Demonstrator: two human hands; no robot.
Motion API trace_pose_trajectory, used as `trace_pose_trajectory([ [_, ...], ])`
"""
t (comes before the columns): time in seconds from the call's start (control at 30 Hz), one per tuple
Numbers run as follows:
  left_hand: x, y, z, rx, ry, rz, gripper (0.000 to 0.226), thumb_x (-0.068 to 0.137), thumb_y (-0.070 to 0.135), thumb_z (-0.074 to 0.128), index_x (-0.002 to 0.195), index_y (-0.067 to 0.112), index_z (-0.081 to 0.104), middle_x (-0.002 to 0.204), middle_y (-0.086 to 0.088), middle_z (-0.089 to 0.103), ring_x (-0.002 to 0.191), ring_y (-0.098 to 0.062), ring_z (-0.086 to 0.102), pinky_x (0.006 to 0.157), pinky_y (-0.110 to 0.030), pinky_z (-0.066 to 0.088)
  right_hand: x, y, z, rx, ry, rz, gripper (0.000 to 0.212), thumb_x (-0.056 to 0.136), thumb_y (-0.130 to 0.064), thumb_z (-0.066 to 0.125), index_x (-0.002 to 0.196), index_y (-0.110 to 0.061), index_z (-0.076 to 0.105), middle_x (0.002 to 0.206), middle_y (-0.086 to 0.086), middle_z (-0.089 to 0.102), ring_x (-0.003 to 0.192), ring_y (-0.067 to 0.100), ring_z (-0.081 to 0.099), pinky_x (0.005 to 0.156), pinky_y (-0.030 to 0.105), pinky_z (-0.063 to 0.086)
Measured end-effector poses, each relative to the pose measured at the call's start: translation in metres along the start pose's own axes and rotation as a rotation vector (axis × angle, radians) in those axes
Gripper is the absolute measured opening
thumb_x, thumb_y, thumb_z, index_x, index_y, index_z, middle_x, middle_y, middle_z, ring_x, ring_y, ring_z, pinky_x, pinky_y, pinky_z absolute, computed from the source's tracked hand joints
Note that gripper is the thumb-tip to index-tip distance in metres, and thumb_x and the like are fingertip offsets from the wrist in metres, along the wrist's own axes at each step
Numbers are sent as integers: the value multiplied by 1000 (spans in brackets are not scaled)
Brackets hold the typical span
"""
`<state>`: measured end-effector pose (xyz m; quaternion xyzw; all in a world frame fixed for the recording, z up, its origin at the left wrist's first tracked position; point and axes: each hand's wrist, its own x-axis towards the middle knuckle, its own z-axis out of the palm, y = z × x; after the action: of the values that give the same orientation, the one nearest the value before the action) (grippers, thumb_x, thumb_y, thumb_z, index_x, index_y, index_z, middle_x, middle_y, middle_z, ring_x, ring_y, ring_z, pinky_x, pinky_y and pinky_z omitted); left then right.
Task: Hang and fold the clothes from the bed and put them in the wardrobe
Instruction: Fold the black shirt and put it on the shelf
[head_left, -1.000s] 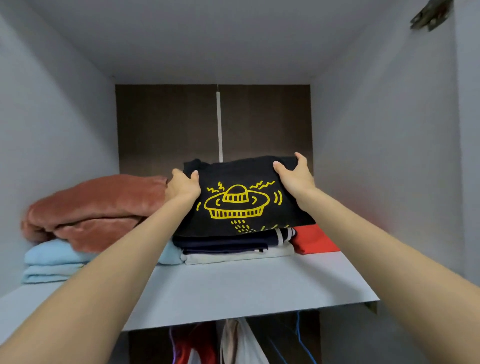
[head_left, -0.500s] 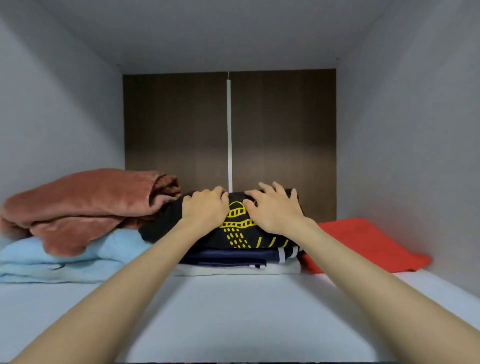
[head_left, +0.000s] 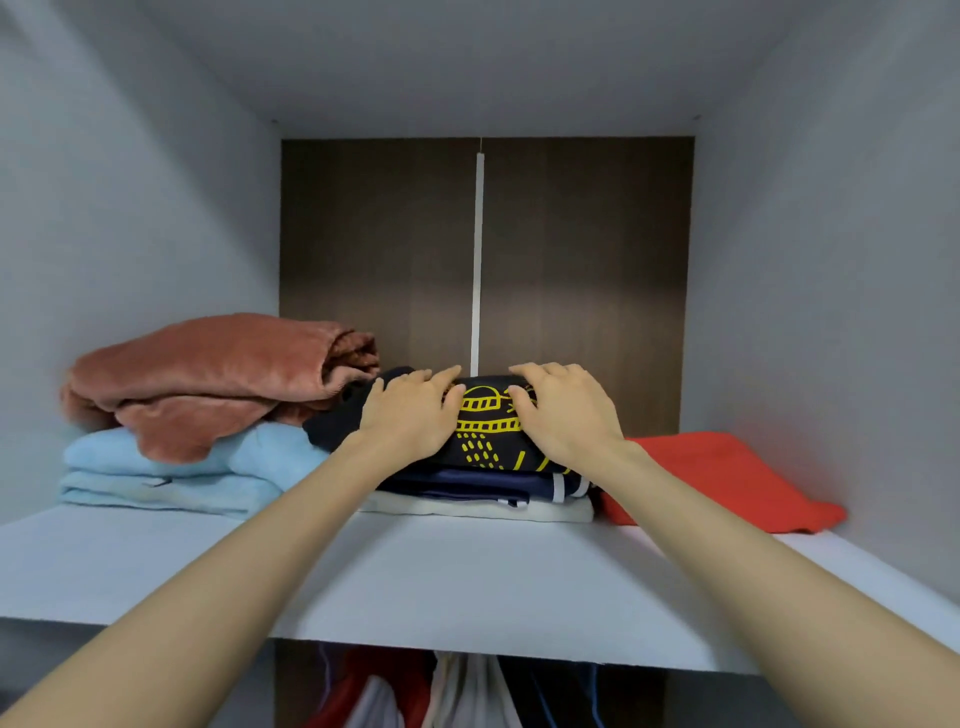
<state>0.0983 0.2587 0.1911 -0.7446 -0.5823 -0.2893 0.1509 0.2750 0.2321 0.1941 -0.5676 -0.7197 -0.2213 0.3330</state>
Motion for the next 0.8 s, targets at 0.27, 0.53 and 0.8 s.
trace_pose_trajectory([
  [0.27, -67, 2, -40, -86, 163, 72, 44, 101, 38, 34, 144, 30, 38, 140, -2, 51, 125, -27, 48, 99, -38, 37, -50, -25, -41, 116, 82, 69, 36, 99, -30, 42, 134, -28, 50, 127, 0, 58, 117, 24, 46, 85, 39, 45],
  [0.53, -171, -17, -81, -317, 193, 172, 42, 98, 34, 41, 140, 29, 44, 131, -4, 57, 115, -29, 54, 89, -40, 46, -143, -85, -74, 174, 125, 152, 35, 95, -26, 49, 129, -28, 54, 120, -2, 63, 106, 23, 55, 82, 36, 47],
  [0.8, -289, -30, -98, -423, 54, 356, 45, 99, 34, 41, 143, 28, 40, 142, 2, 48, 128, -18, 44, 98, -33, 37, -263, -143, -121, 166, 63, 208, 32, 95, -21, 46, 126, -25, 55, 111, -5, 63, 95, 19, 57, 83, 40, 49],
])
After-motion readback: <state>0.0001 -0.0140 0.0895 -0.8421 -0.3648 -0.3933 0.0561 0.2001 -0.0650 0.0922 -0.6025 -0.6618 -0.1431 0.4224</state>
